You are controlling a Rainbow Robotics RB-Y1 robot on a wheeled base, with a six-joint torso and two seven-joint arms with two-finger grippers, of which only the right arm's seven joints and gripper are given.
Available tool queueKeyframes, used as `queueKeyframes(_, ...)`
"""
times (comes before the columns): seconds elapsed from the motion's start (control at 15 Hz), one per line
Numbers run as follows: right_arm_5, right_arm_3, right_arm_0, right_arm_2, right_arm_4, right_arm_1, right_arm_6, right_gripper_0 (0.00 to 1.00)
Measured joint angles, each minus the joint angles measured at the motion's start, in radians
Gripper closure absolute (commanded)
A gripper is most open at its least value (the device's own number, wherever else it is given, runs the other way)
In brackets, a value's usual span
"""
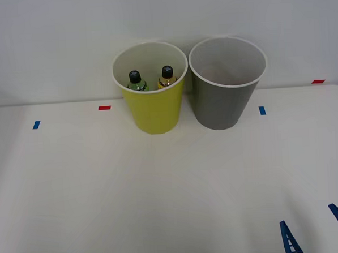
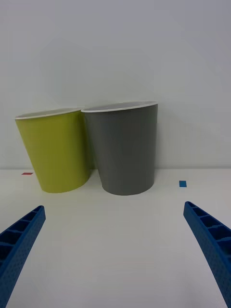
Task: Put cans in the gray bin, plastic bottles in the light green bin
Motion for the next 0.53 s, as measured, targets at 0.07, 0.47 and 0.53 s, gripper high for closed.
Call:
queueKeyframes(0.07, 0.0, 0.0, 0.0, 0.0, 0.0, 0.0, 0.0, 0.0)
queueKeyframes(0.47, 0.0, 0.0, 0.0, 0.0, 0.0, 0.0, 0.0, 0.0)
queueKeyframes(0.53, 0.0, 0.0, 0.0, 0.0, 0.0, 0.0, 0.0, 0.0)
